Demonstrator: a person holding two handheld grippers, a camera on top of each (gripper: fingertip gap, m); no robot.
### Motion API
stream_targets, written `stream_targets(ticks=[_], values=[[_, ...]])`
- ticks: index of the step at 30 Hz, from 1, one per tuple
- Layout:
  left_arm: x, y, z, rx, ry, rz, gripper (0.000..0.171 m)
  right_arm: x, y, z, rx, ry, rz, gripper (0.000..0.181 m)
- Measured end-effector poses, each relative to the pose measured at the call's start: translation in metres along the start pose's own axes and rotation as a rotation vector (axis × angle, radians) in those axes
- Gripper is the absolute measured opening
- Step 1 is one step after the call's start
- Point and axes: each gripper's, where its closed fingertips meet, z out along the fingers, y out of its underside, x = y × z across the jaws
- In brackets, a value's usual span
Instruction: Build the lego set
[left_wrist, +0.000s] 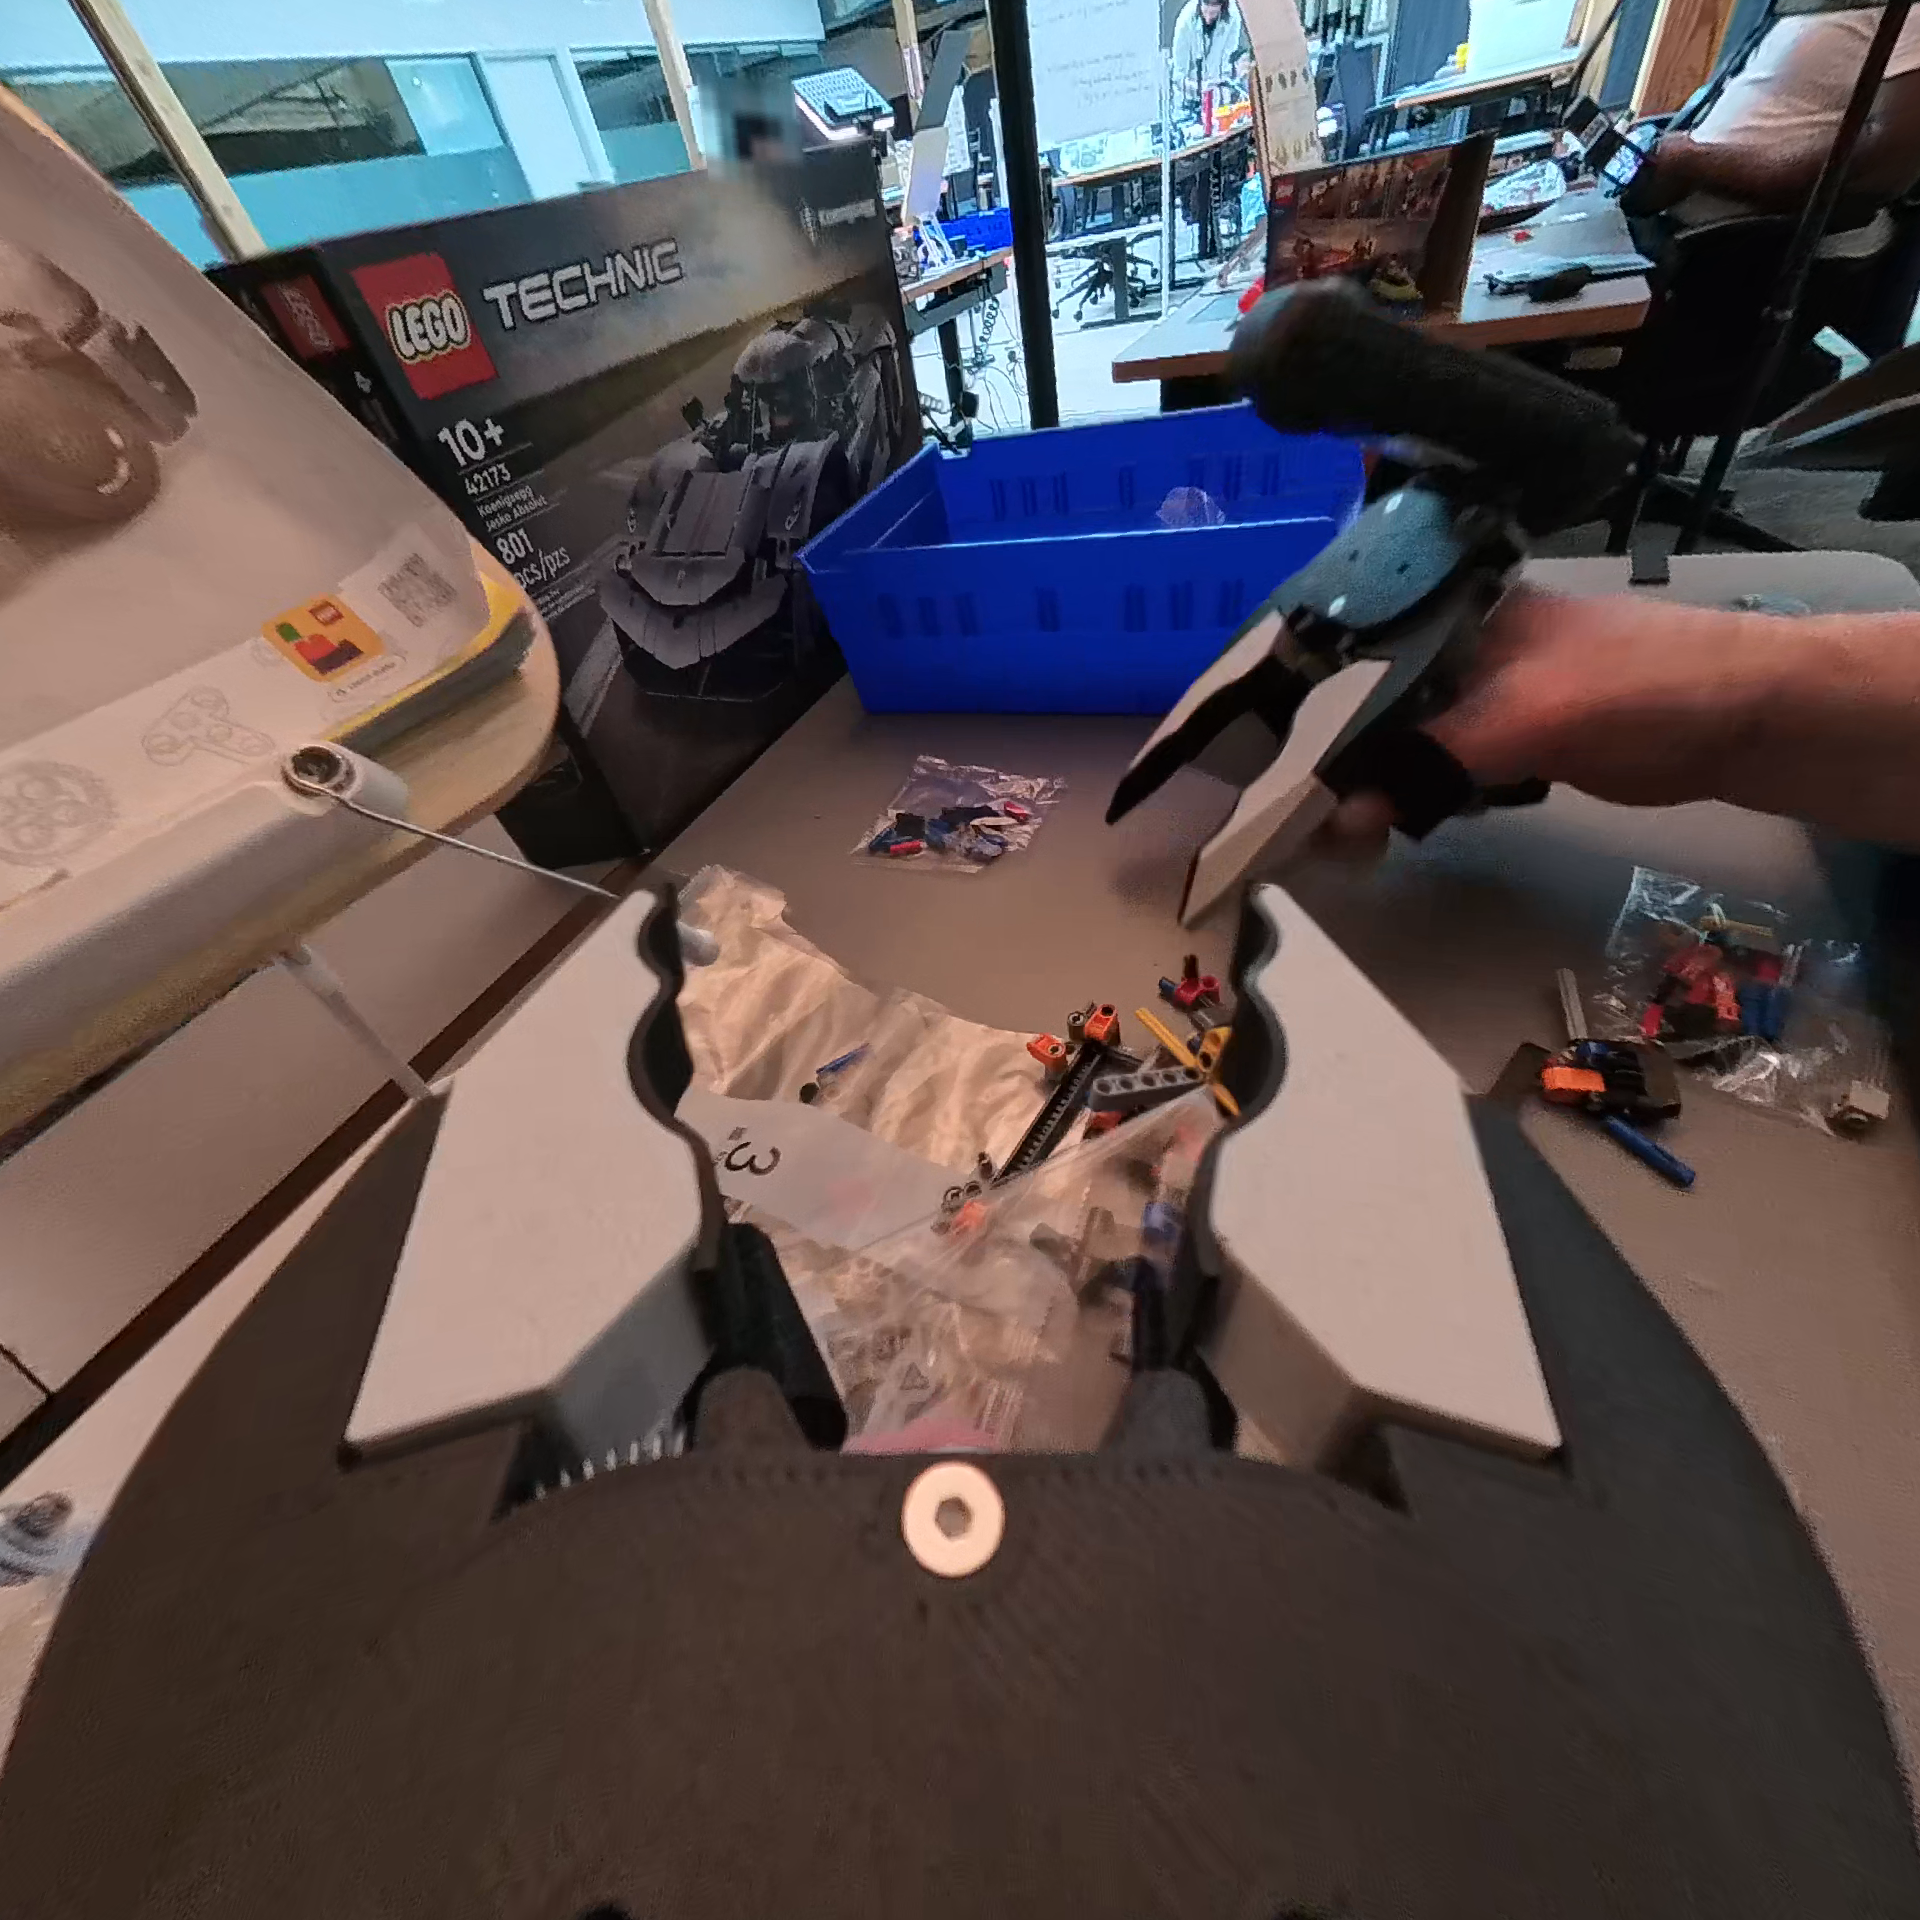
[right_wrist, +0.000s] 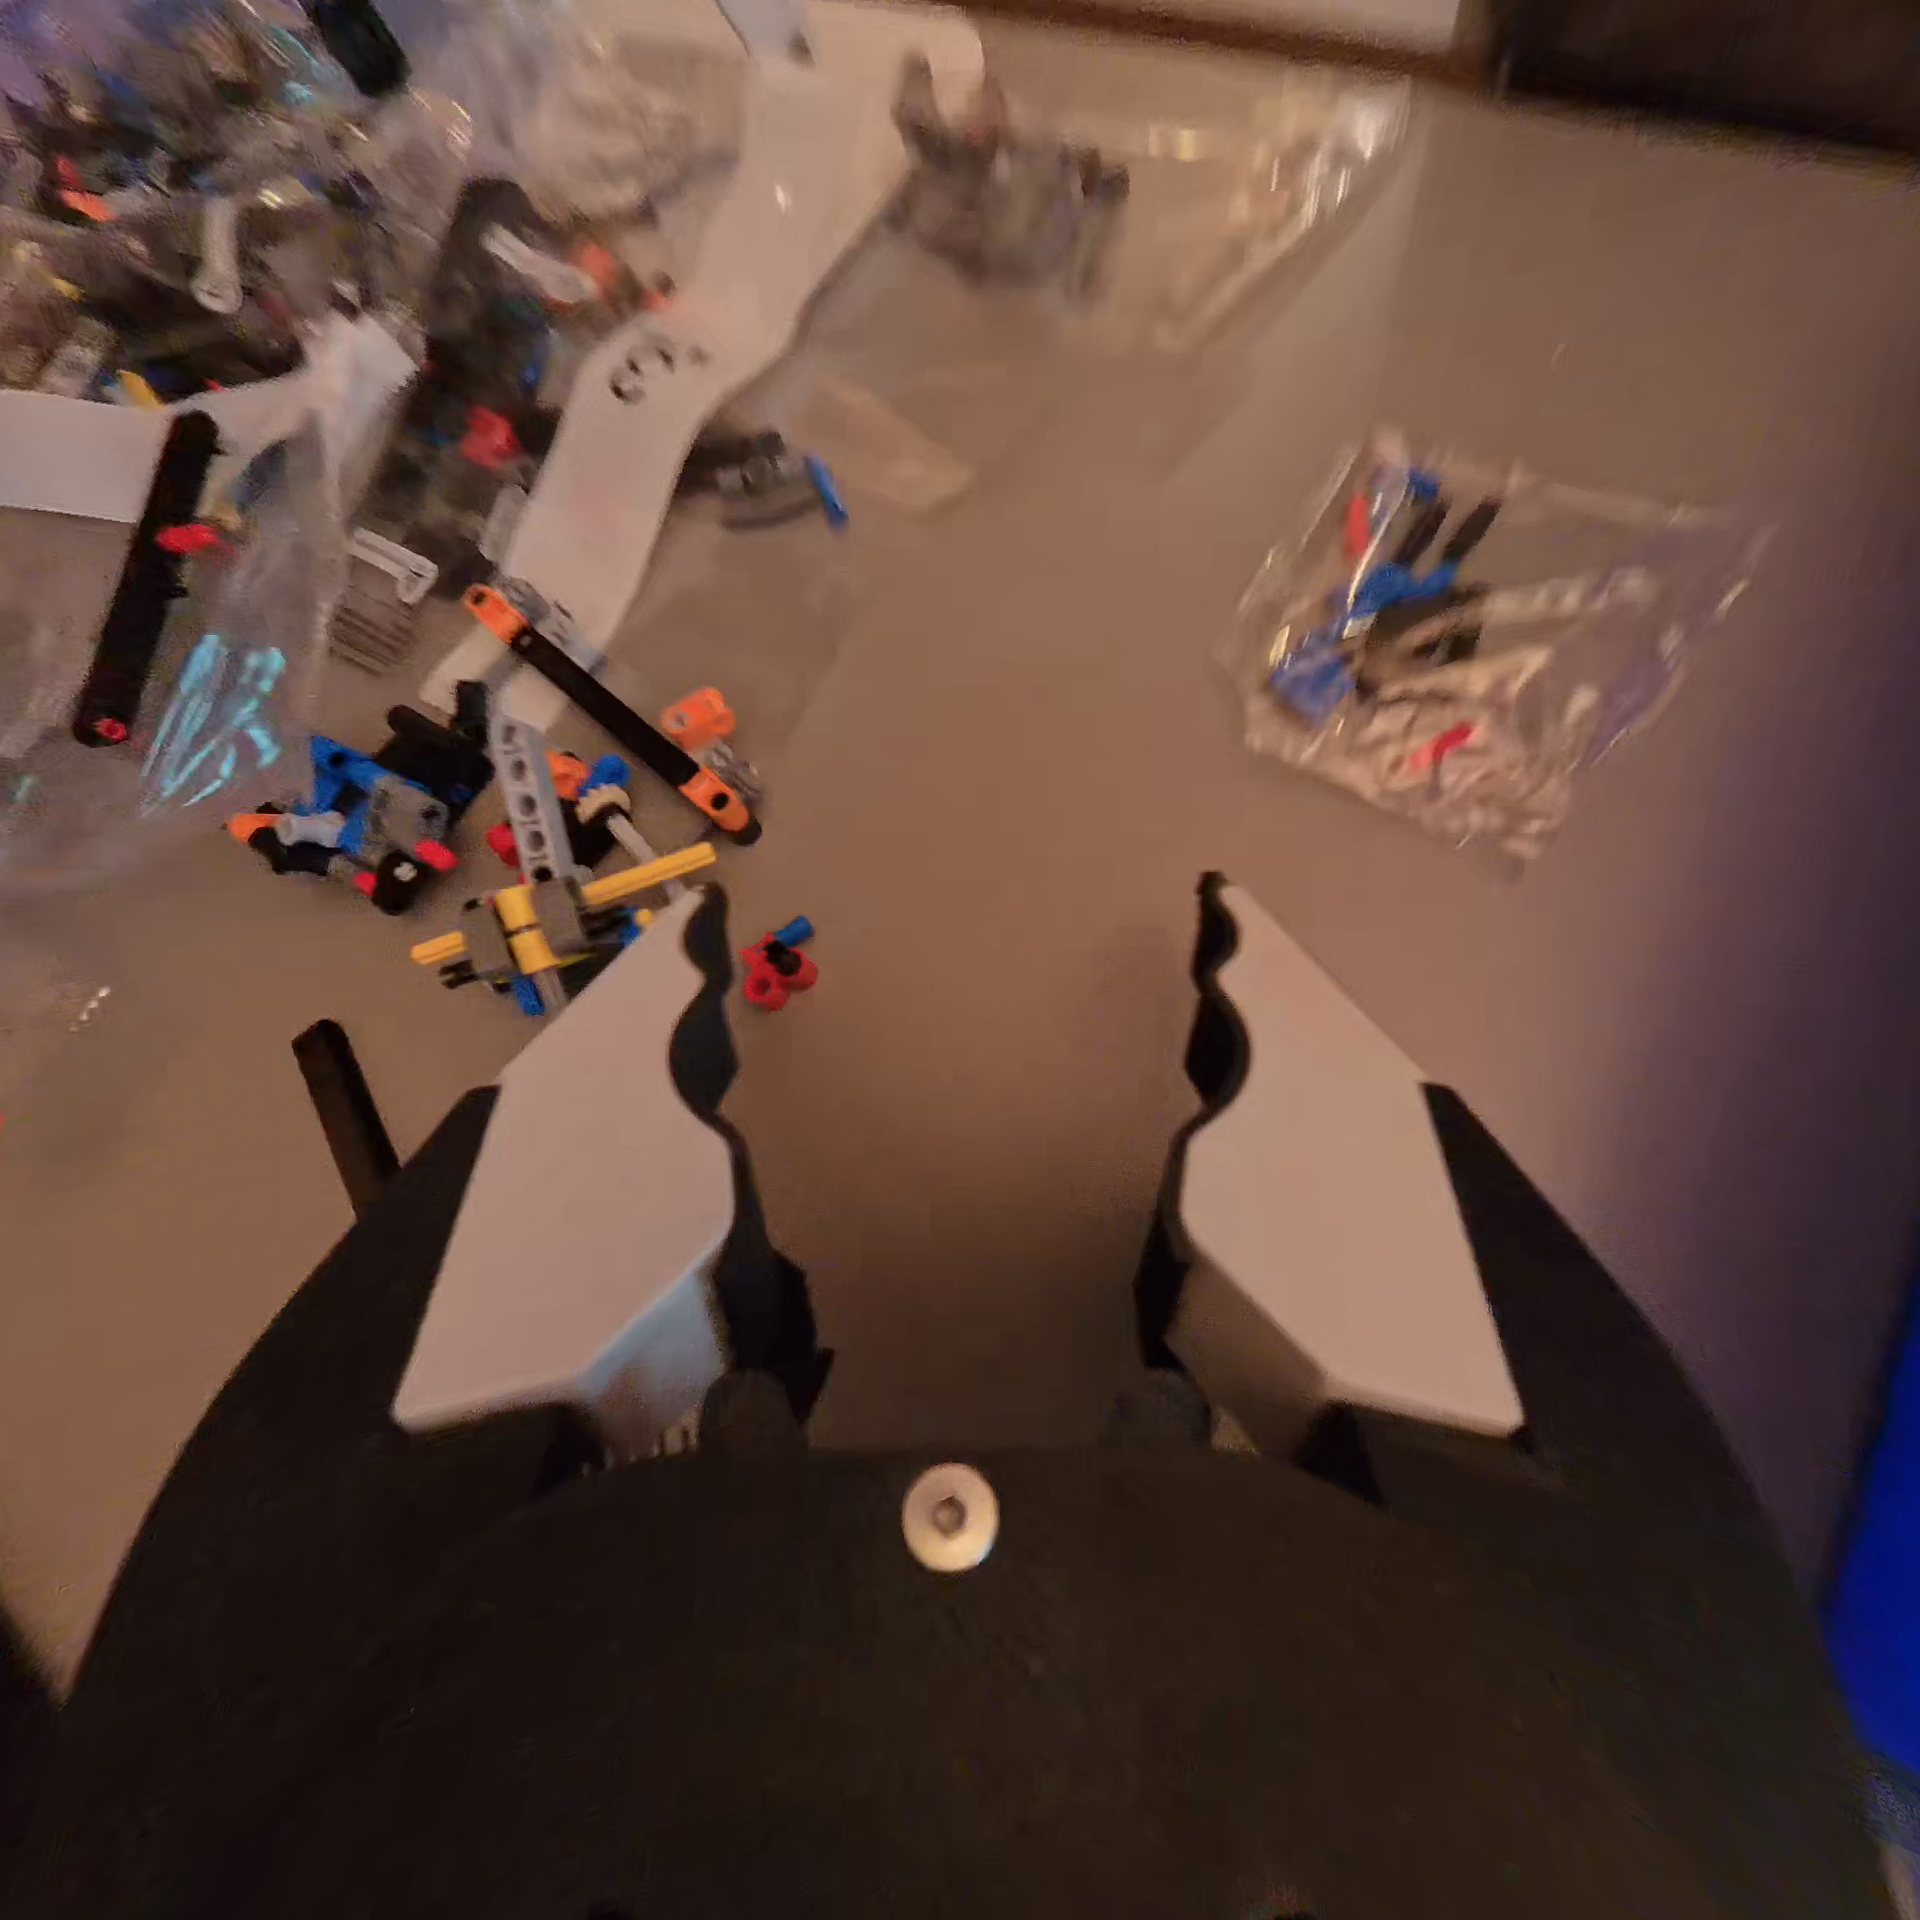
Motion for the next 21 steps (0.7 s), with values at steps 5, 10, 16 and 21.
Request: stream_targets(ticks=[5,10,16,21], values=[[-0.013,0.001,-0.023,-0.04,0.026,0.066,0.072,-0.02,-0.028,-0.026,0.124,-0.012,-0.183,0.024],[-0.027,0.011,-0.043,-0.094,0.071,0.055,0.057,-0.053,-0.036,-0.023,0.136,-0.14,-0.312,0.018],[-0.026,0.053,-0.046,-0.29,0.128,0.046,0.062,-0.067,-0.026,0.012,-0.029,-0.143,-0.408,0.039],[-0.016,0.075,-0.036,-0.37,0.171,0.041,0.064,-0.063,-0.011,0.051,-0.219,-0.131,-0.461,0.04]])
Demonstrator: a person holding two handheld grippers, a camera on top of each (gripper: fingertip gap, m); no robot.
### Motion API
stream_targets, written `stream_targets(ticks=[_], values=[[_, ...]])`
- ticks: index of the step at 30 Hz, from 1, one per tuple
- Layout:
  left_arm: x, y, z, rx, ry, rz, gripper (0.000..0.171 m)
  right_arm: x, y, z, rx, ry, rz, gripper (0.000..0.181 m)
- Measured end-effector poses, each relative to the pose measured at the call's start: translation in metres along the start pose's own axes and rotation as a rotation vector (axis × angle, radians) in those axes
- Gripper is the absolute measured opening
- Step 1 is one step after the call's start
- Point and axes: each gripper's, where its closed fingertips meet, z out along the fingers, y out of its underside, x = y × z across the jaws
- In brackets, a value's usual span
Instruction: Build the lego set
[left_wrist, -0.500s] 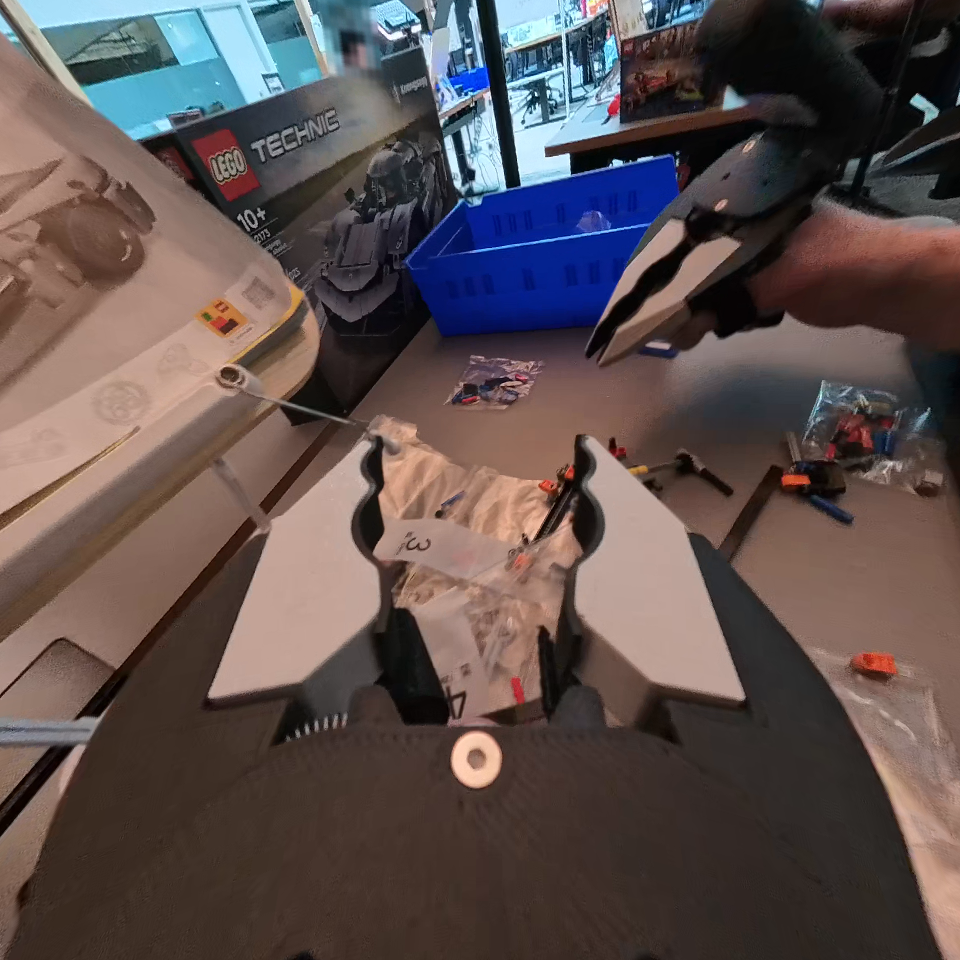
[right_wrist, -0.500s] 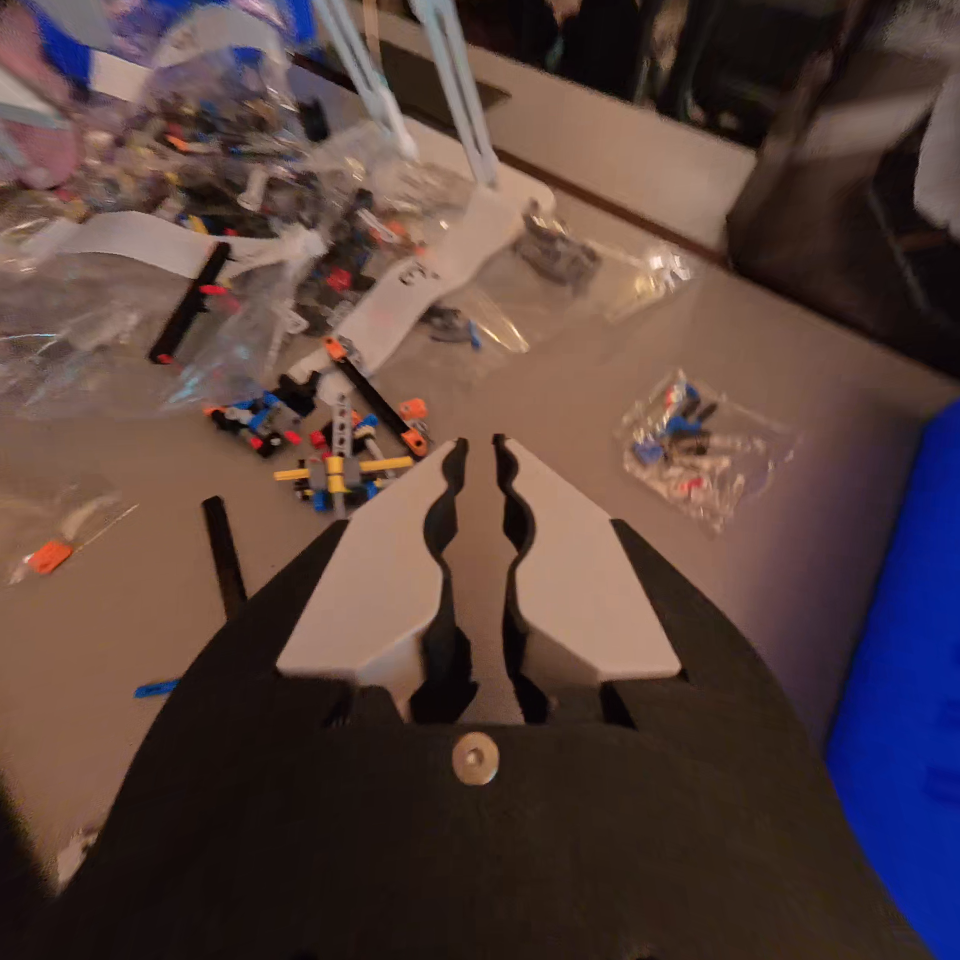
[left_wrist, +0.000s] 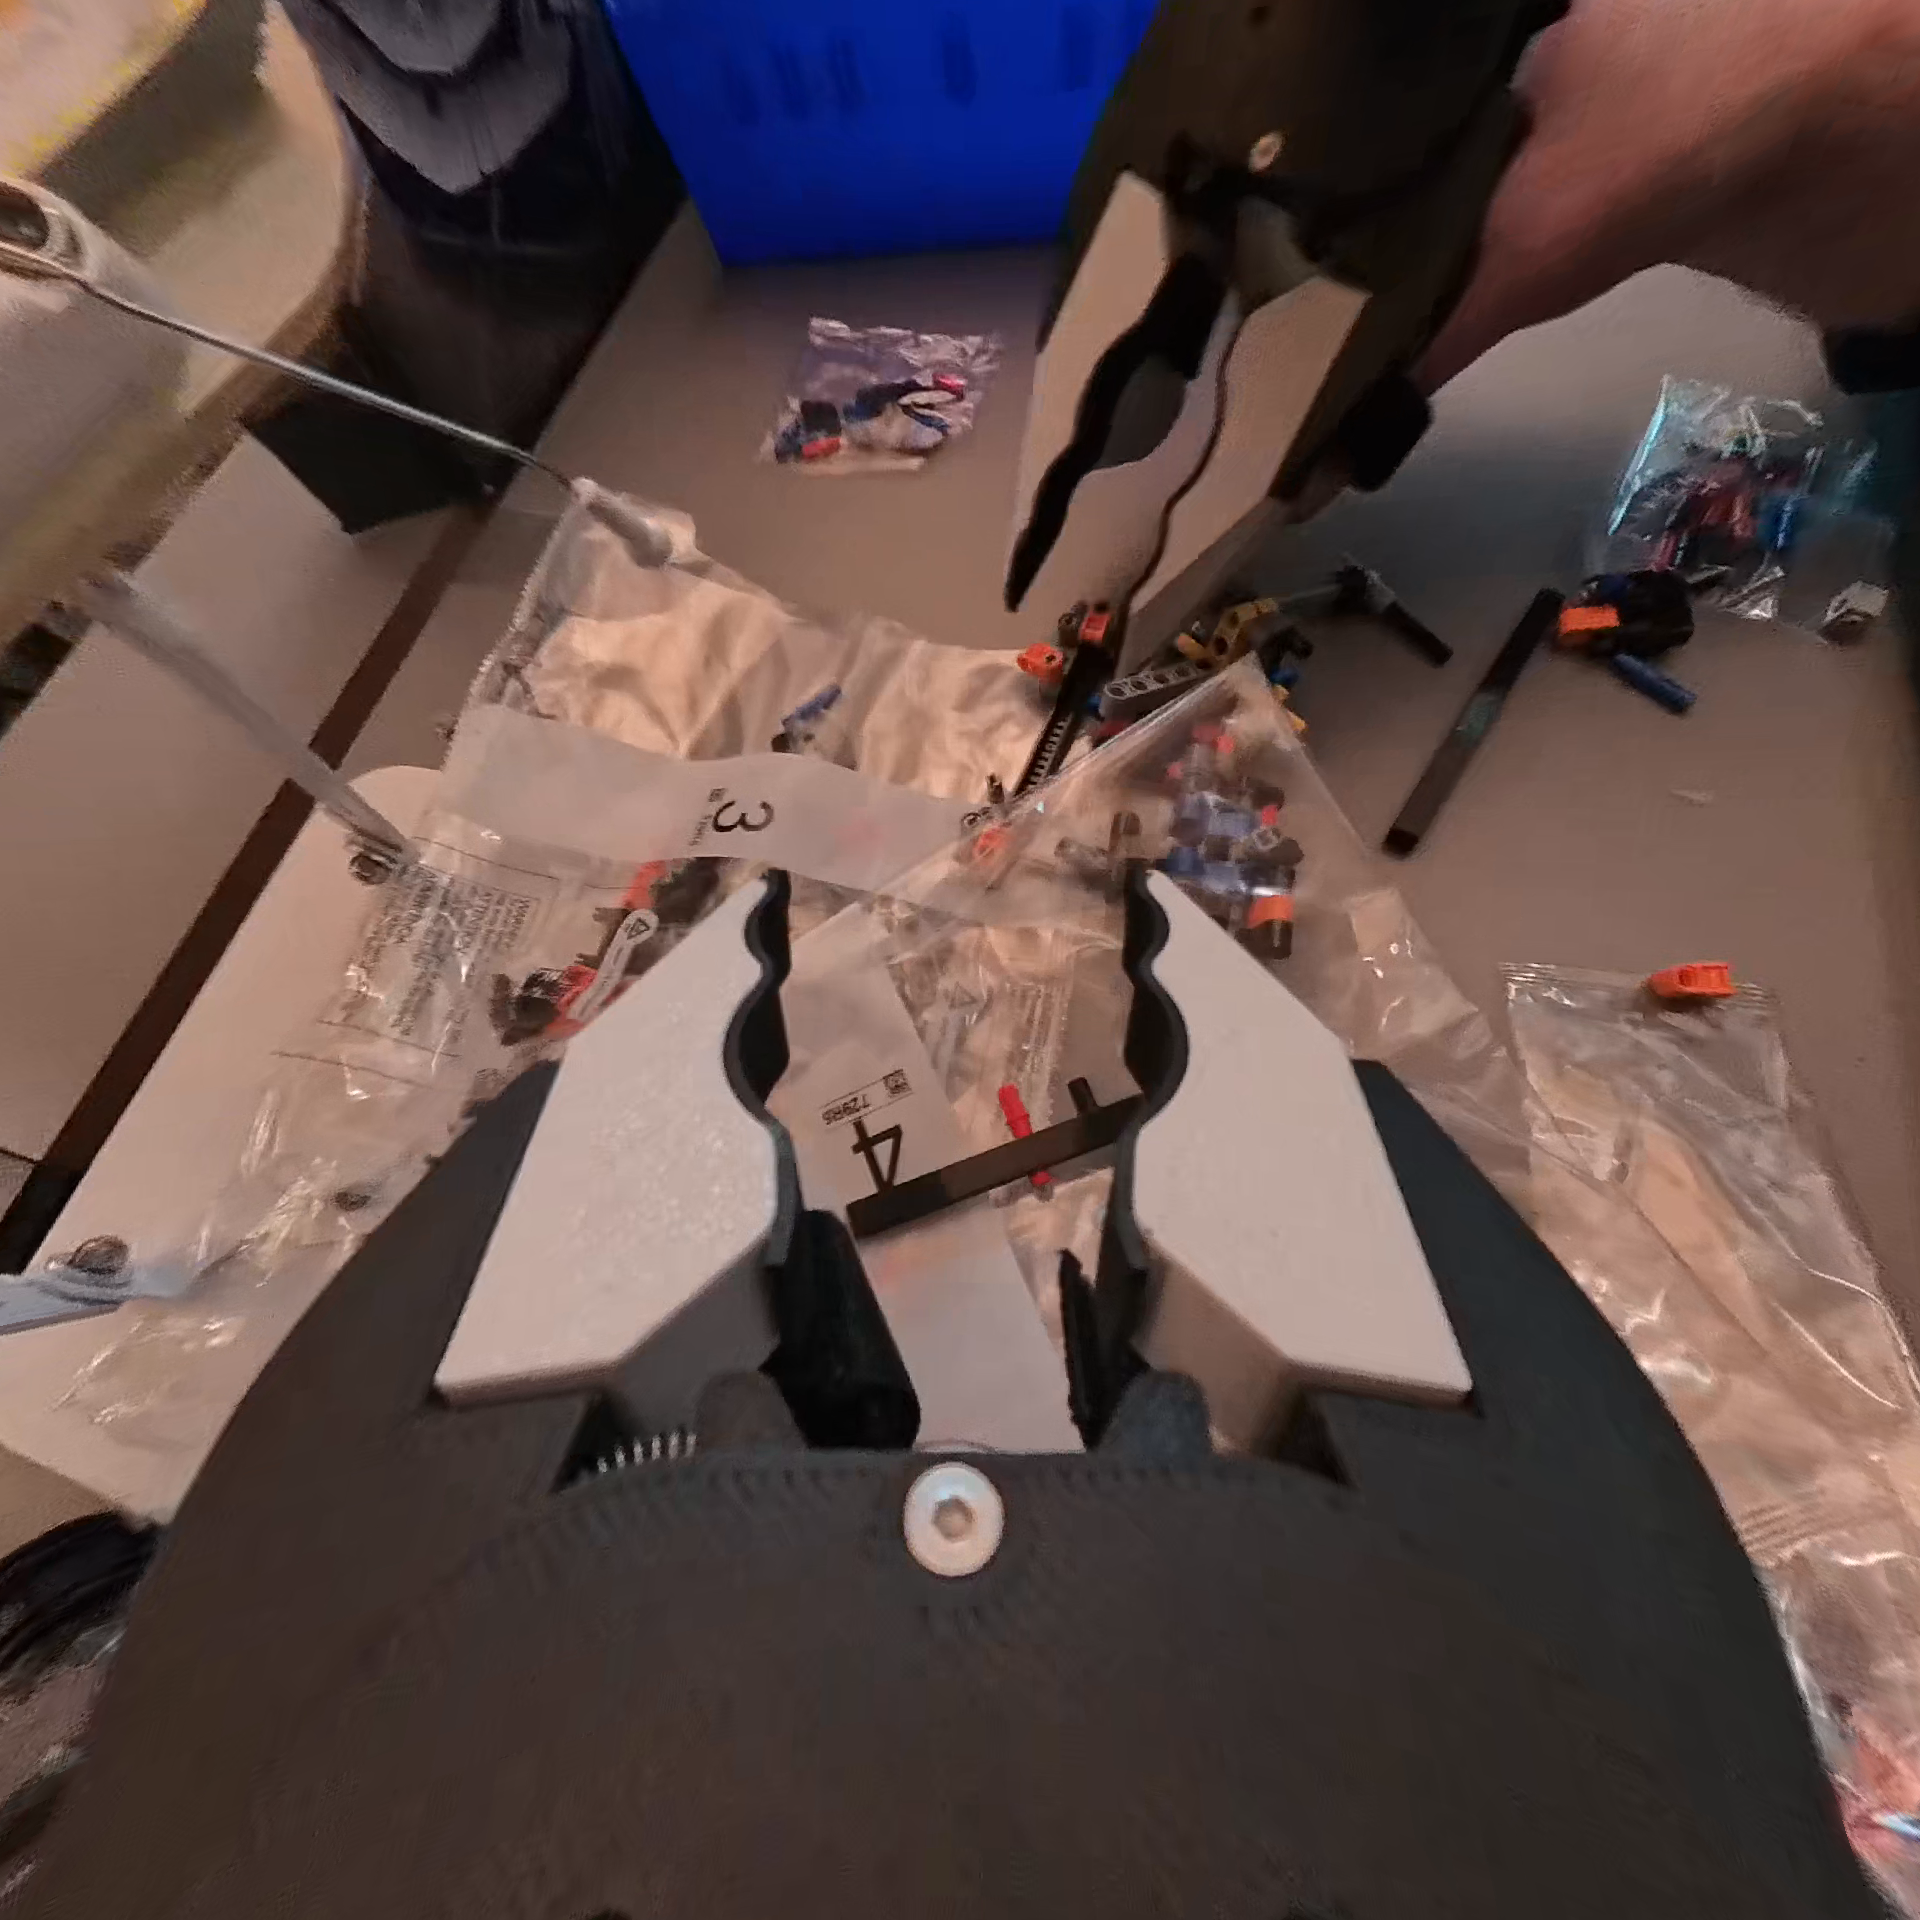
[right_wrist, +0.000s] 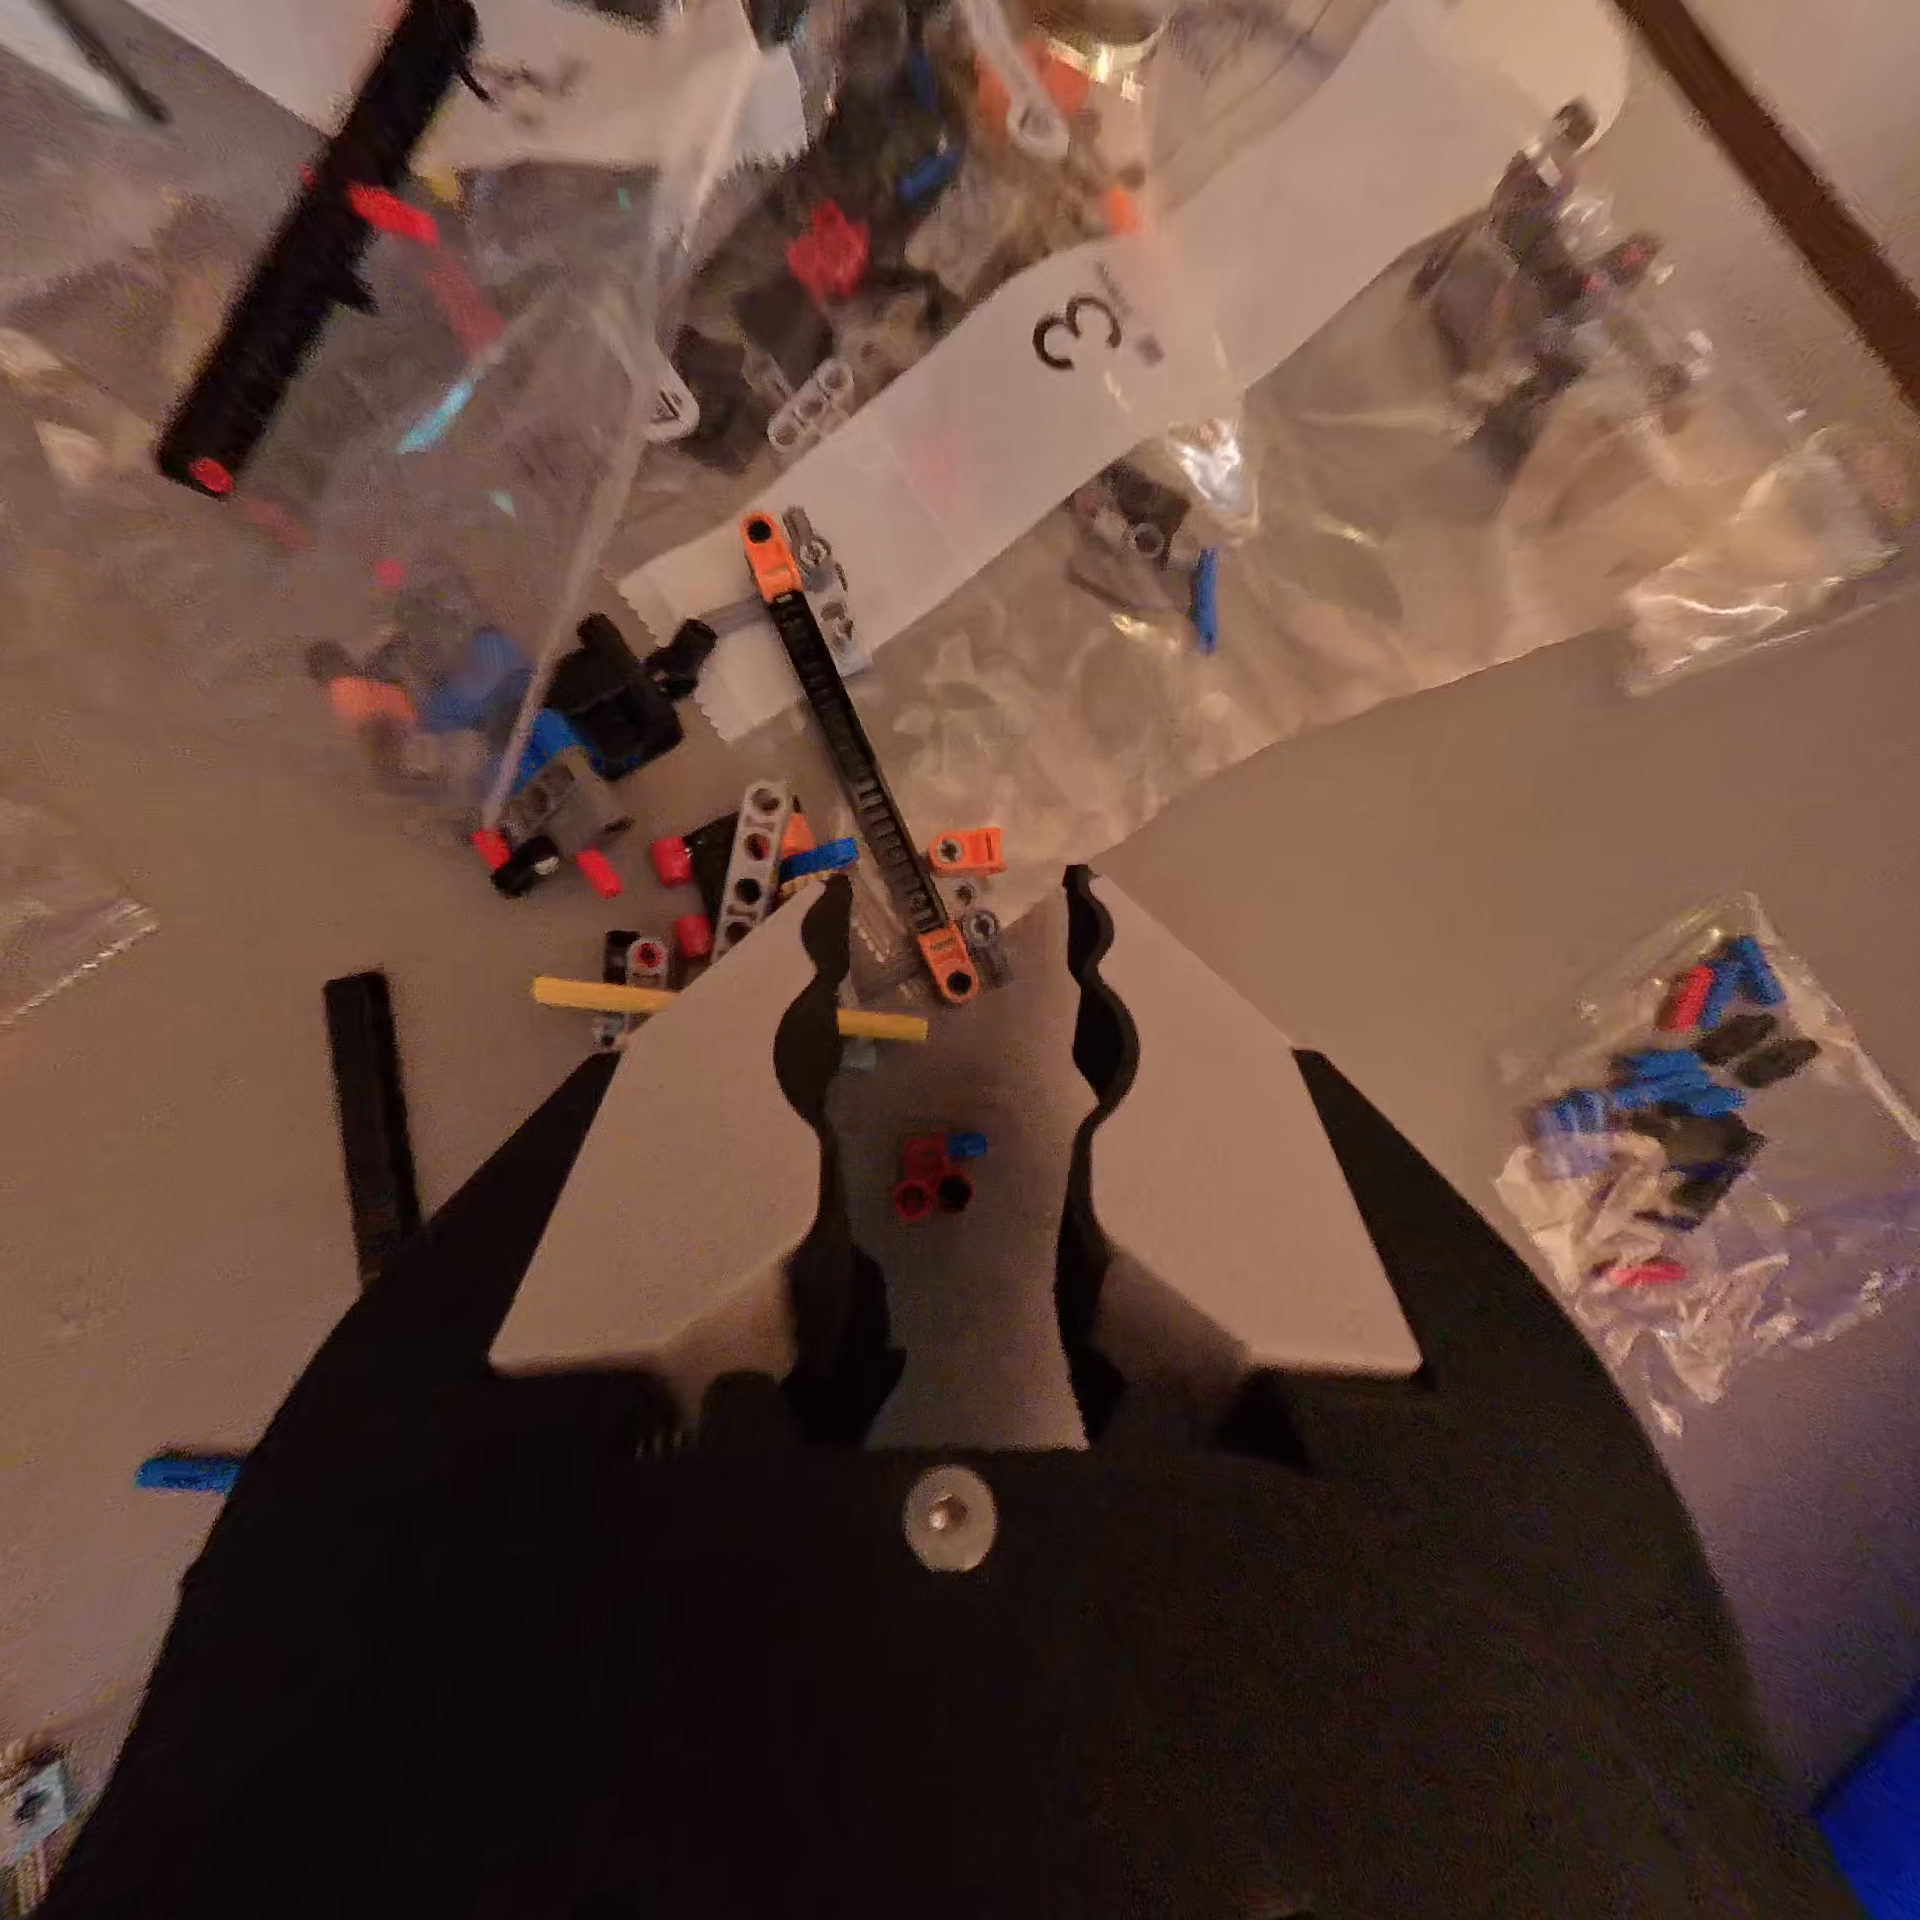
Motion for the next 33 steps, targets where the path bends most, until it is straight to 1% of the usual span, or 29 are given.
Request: stream_targets(ticks=[1,3,5,8,11,14,16,18,20,22,23,26,29,31,33], values=[[0.001,0.001,0.002,-0.006,0.0,0.003,0.065,0.001,0.0,0.006,-0.02,-0.004,-0.002,0.038],[0.003,0.002,0.007,-0.017,0.004,0.0,0.067,0.001,-0.001,0.015,-0.046,-0.02,0.004,0.025],[0.005,0.003,0.011,-0.019,0.011,0.004,0.068,-0.002,-0.005,0.017,-0.032,-0.064,0.004,0.021],[0.006,0.004,0.015,-0.027,0.018,0.0,0.068,-0.001,-0.021,0.002,0.073,-0.062,0.01,0.02],[0.005,0.0,0.015,0.0,0.022,-0.027,0.07,0.003,-0.043,-0.024,0.207,0.007,-0.045,0.02],[0.003,-0.02,0.008,0.126,0.051,-0.118,0.073,-0.002,-0.064,-0.048,0.303,0.115,-0.158,0.019],[0.005,-0.034,0.001,0.213,0.1,-0.191,0.073,-0.01,-0.078,-0.059,0.347,0.194,-0.248,0.019],[0.007,-0.048,-0.005,0.295,0.151,-0.273,0.072,-0.022,-0.09,-0.066,0.383,0.234,-0.334,0.02],[0.009,-0.057,-0.009,0.358,0.203,-0.332,0.059,-0.029,-0.098,-0.067,0.383,0.296,-0.4,0.02],[0.016,-0.06,-0.009,0.383,0.265,-0.361,0.046,-0.037,-0.106,-0.068,0.404,0.323,-0.441,0.02],[0.02,-0.061,-0.007,0.384,0.29,-0.362,0.037,-0.041,-0.11,-0.069,0.417,0.342,-0.457,0.02],[0.031,-0.063,-0.002,0.385,0.32,-0.326,0.018,-0.051,-0.119,-0.071,0.444,0.358,-0.489,0.02],[0.026,-0.068,-0.006,0.421,0.293,-0.332,0.013,-0.053,-0.121,-0.072,0.461,0.367,-0.495,0.02],[0.017,-0.068,-0.009,0.434,0.215,-0.303,0.011,-0.054,-0.125,-0.078,0.505,0.361,-0.473,0.019],[0.02,-0.071,-0.013,0.431,0.223,-0.286,0.011,-0.054,-0.127,-0.081,0.527,0.344,-0.449,0.02]])
